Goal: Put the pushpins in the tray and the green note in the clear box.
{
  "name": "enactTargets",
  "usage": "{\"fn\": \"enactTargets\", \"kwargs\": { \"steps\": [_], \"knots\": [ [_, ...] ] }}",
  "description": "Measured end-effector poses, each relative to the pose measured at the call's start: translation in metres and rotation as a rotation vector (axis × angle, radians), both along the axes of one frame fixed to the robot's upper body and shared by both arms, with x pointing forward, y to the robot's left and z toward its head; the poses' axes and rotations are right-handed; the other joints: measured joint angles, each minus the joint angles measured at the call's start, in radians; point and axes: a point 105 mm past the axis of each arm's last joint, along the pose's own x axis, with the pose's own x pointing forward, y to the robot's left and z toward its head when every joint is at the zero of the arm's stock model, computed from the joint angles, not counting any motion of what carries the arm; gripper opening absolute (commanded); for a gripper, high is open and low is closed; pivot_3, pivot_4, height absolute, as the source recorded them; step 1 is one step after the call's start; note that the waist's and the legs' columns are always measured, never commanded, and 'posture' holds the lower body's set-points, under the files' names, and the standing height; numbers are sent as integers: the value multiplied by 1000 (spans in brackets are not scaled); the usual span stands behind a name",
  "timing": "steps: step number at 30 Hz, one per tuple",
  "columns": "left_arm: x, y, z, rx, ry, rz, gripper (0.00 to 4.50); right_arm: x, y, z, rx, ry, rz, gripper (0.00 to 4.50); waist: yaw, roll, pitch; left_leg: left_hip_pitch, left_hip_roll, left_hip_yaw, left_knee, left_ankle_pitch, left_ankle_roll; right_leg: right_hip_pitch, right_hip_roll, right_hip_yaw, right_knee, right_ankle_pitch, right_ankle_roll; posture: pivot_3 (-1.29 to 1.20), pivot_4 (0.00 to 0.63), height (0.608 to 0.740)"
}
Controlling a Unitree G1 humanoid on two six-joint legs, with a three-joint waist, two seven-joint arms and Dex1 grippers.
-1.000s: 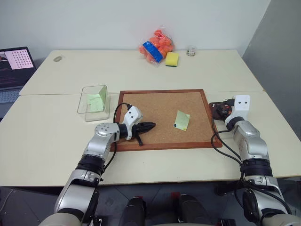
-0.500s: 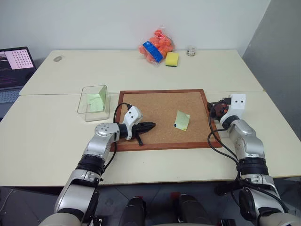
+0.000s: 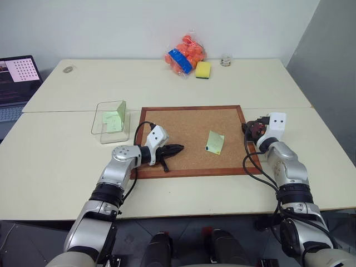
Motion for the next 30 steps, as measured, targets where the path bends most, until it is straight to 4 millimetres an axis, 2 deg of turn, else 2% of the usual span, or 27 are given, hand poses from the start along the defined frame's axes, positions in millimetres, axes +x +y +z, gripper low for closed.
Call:
{"fn": "enactTargets", "kwargs": {
  "steps": [11, 16, 24, 27, 30],
  "knots": [
    [1, -1, 0, -2, 1, -1, 0, -1, -2, 3, -13, -11, -7, 4469, 0, 0, 0, 0, 0, 0, 0, 0, 0, 0, 0, 0, 0, 0, 0, 0, 150, 740],
    [1, -1, 0, -3, -5, -3, 0, -10, 1, 22, -41, -98, 41, 4469, 0, 0, 0, 0, 0, 0, 0, 0, 0, 0, 0, 0, 0, 0, 0, 0, 150, 740],
    [1, -1, 0, -2, -2, -3, 0, -55, 26, 47, -65, -203, 334, 4469, 1, 0, 0, -1, 0, -1, 0, 0, 0, 0, 0, -1, -1, 0, 0, 0, 150, 740],
    [1, -1, 0, 0, -3, -7, 0, -89, 49, 39, -69, -147, 530, 4469, 1, 0, 0, -1, 1, -2, 0, 0, 0, 0, 1, -2, -2, 0, 0, 0, 150, 740],
    [1, -1, -1, 1, -1, -3, 0, -109, 70, 24, -54, -67, 661, 4469, 1, 0, 0, -1, 1, -2, 0, 0, 0, 0, 1, -1, -2, 0, 1, 0, 150, 740]
  ]
}}
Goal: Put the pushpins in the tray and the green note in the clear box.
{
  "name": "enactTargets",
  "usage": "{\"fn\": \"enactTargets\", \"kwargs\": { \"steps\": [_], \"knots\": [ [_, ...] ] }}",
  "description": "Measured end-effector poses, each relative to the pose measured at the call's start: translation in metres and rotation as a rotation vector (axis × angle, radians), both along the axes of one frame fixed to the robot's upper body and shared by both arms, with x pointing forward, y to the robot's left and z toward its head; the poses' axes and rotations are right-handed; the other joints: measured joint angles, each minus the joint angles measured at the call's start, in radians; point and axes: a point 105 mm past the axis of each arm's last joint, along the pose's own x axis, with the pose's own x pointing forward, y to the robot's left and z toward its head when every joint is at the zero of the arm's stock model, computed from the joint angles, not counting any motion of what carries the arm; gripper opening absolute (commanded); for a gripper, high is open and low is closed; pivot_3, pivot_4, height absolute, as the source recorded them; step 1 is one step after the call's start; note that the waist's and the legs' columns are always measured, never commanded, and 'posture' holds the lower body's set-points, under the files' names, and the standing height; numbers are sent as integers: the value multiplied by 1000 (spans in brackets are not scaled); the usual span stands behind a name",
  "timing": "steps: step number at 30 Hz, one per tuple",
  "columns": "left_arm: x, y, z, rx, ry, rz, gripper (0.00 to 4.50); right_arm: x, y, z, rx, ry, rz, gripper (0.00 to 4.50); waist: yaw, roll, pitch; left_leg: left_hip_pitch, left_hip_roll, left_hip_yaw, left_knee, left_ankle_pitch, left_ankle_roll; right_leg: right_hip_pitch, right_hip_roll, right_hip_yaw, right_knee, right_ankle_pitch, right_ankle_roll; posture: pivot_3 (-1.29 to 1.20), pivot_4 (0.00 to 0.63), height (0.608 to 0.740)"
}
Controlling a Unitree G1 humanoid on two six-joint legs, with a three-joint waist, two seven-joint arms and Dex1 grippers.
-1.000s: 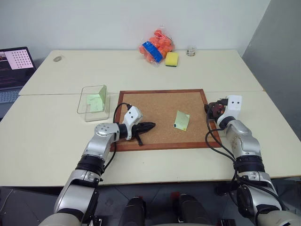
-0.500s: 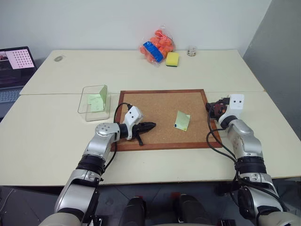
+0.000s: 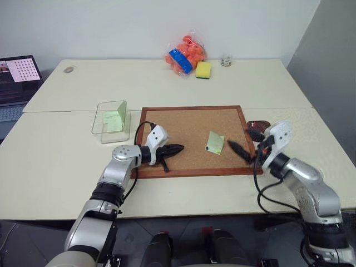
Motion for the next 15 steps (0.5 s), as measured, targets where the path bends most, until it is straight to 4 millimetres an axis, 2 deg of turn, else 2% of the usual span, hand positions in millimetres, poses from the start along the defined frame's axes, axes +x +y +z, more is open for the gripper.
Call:
{"fn": "enactTargets", "kwargs": {
  "steps": [5, 11, 15],
  "knots": [
    [0, 0, 0, 1, -1, 0, 0, -16, 31, -12, -9, 57, 137, 4469, 0, 0, 0, 0, 0, 0, 0, 0, 0, 0, 0, 0, -1, 0, 1, 0, 150, 740],
    [0, -1, 1, 4, -3, -7, 0, 3, 46, -21, -29, 55, 145, 4469, 1, -1, 0, -1, 0, 0, 0, 0, 0, 0, 0, -1, -1, 0, 1, 0, 150, 740],
    [-1, -2, 1, 4, -3, -18, 0, 12, 49, -26, -52, 52, 143, 4469, 1, -1, 0, -1, 0, 0, 0, 0, 0, 0, 0, -1, -1, 0, 1, 0, 150, 740]
  ]
}}
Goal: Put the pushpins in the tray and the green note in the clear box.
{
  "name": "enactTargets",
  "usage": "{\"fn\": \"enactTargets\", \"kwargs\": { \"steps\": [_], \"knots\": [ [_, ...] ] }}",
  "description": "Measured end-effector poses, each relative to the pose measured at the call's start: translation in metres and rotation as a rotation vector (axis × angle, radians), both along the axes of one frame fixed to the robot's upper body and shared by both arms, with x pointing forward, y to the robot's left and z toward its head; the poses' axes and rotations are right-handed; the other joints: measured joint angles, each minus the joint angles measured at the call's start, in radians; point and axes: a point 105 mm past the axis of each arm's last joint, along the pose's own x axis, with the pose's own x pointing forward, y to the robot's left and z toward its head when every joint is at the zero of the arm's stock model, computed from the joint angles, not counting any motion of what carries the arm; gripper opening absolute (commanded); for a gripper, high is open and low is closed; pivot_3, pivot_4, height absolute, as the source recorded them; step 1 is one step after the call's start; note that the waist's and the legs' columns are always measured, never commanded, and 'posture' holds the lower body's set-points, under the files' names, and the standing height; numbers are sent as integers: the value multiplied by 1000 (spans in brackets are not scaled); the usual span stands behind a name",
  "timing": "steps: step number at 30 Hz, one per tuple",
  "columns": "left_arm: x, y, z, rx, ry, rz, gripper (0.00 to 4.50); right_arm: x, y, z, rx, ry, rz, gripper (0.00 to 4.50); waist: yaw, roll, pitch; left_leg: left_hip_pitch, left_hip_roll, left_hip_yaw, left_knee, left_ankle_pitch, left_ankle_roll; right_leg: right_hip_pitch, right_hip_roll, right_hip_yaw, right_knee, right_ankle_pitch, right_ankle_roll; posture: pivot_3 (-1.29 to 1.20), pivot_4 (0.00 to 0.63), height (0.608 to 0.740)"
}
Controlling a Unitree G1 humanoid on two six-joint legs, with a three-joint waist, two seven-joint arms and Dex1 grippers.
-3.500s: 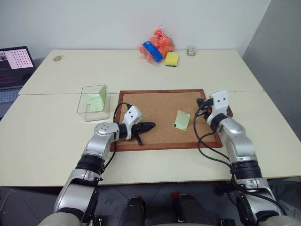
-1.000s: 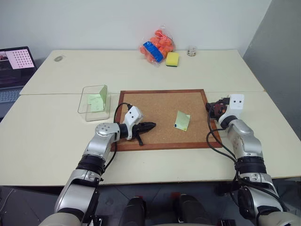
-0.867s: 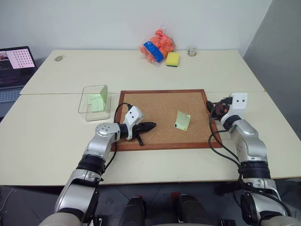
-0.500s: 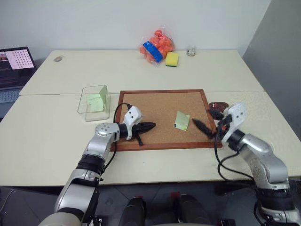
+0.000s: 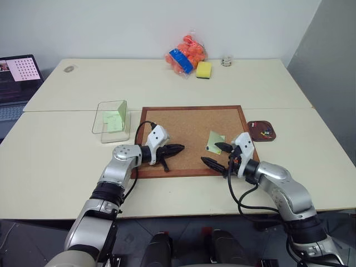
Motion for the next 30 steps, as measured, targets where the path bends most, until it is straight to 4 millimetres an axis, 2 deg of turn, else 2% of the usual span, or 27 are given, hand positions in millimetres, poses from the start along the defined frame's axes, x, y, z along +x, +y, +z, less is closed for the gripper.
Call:
{"fn": "enactTargets", "kwargs": {
  "steps": [7, 10, 17, 19, 22, 29, 30],
  "knots": [
    [-1, 0, 0, 1, 2, -4, 0, 9, -12, -14, -50, 13, -35, 4469, 0, 0, 0, 0, 0, 0, 0, 0, 0, 0, 0, 0, 0, 0, 0, 0, 150, 740],
    [-1, 1, -1, 2, 2, -3, 0, 10, -16, -18, -68, 17, -41, 4018, 0, 0, 0, 0, 0, 0, 0, 0, 0, 0, 0, 0, 0, 0, 0, 0, 150, 740],
    [-1, 1, -1, 2, 2, -1, 0, 15, -18, -20, -81, 8, -50, 2432, -1, 0, 0, 0, 0, 0, 0, 0, 0, 0, 0, 0, 0, 0, 0, 0, 150, 740],
    [-1, 1, -1, 3, 2, 0, 0, 18, -15, -20, -75, 5, -49, 2190, -1, 0, 0, 0, 0, 0, 0, 0, 0, 0, 0, 0, 0, 0, 0, 0, 150, 740],
    [-1, 1, -1, 2, 2, 0, 0, 20, -10, -20, -64, 8, -49, 1451, -1, 0, 0, 0, 0, 0, 0, 0, 0, 0, 0, 0, 0, 0, 0, 0, 150, 740],
    [-1, 2, -1, 2, 1, 3, 0, 25, -16, -20, -74, -4, -83, 48, -1, 0, 0, 0, 0, 0, 0, 0, 0, 0, 0, 0, 0, 0, 0, 0, 150, 740],
    [-1, 2, -1, 2, 1, 3, 0, 25, -17, -20, -77, -5, -86, 10, -1, 0, 0, 0, 0, 0, 0, 0, 0, 0, 0, 0, 0, 0, 0, 0, 150, 740]
  ]
}}
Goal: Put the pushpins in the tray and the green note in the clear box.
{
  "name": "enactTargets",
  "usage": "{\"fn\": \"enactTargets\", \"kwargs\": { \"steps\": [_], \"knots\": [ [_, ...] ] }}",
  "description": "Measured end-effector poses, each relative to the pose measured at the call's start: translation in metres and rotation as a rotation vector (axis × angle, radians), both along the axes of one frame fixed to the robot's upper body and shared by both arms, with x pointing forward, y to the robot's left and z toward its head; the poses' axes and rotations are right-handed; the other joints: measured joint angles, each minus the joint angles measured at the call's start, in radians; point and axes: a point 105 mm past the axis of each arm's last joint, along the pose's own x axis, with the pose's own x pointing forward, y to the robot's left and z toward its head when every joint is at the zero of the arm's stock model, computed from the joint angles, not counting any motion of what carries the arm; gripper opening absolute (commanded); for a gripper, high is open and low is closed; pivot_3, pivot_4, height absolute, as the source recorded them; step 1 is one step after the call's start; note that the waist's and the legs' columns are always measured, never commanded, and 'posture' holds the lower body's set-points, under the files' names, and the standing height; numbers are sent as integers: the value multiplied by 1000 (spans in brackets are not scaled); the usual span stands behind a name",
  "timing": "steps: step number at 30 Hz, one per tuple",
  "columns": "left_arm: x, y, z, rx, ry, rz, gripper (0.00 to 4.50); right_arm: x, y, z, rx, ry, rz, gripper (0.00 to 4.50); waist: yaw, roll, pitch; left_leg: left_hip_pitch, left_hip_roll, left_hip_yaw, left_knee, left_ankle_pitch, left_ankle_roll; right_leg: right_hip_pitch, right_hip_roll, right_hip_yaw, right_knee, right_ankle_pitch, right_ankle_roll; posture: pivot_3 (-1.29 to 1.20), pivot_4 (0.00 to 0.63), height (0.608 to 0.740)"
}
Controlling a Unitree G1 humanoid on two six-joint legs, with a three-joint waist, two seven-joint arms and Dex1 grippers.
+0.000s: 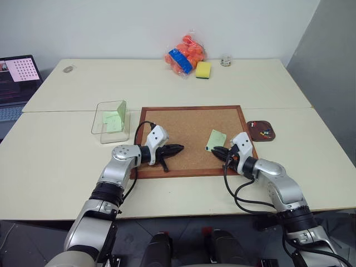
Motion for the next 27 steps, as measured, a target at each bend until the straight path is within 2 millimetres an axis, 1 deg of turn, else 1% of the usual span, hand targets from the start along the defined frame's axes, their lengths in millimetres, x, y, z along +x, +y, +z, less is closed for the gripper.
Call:
{"fn": "enactTargets", "kwargs": {
  "steps": [7, 11, 12, 14, 16, 20, 22, 25, 27],
  "knots": [
    [0, 0, 0, 0, -2, 4, 0, 0, 0, 0, -6, -8, 0, 10, 0, 0, 0, 0, 0, 0, 0, 0, 0, 0, 0, 0, 0, 0, 0, 0, 150, 740],
    [0, 0, 0, -1, -3, 3, 0, 0, -1, 3, 48, 8, -12, 10, 0, 0, 0, 0, 0, 0, 0, 0, 0, 0, 0, 0, 0, 0, 0, 0, 150, 740],
    [0, 0, 0, -1, -3, 3, 0, -1, -1, 9, 70, -3, -9, 10, 0, 0, 0, 0, 0, 0, 0, 0, 0, 0, 0, 0, 0, 0, 0, 0, 150, 740],
    [0, 0, 0, -1, -2, 6, 0, -3, 3, 27, 112, -59, 7, 10, 0, 0, 0, 0, 0, 0, 0, 0, 0, 0, 0, 0, 0, 0, 0, 0, 150, 740],
    [1, 0, 0, -1, -3, 8, 0, -5, 5, 41, 141, -94, 23, 10, 0, 0, 0, 0, 0, 0, 0, 0, 0, 0, 0, 0, 0, 0, 0, 0, 150, 740],
    [1, 0, 0, -1, -3, 8, 0, -8, 9, 51, 184, -101, 31, 10, 0, 0, 0, 0, 0, 0, 0, 0, 0, 0, 0, 0, 0, 0, 0, 0, 150, 740],
    [1, 0, 0, 0, -3, 7, 0, -7, 7, 55, 205, -104, 12, 10, 1, 0, 0, 0, 0, 0, 0, 0, 0, 0, 0, 0, 0, 0, 0, 0, 150, 740],
    [1, -1, 0, 0, -3, 6, 0, -2, -1, 59, 219, -117, -46, 10, 1, 0, 0, 0, 0, 0, 0, 0, 0, 0, 0, 0, 0, 0, 0, 0, 150, 740],
    [1, -1, 0, 0, -2, 7, 0, 11, -12, 63, 241, -132, -146, 10, 1, 0, 0, 0, 0, 0, 0, 0, 0, 0, 0, 0, 0, 0, 0, 0, 150, 740]
  ]
}}
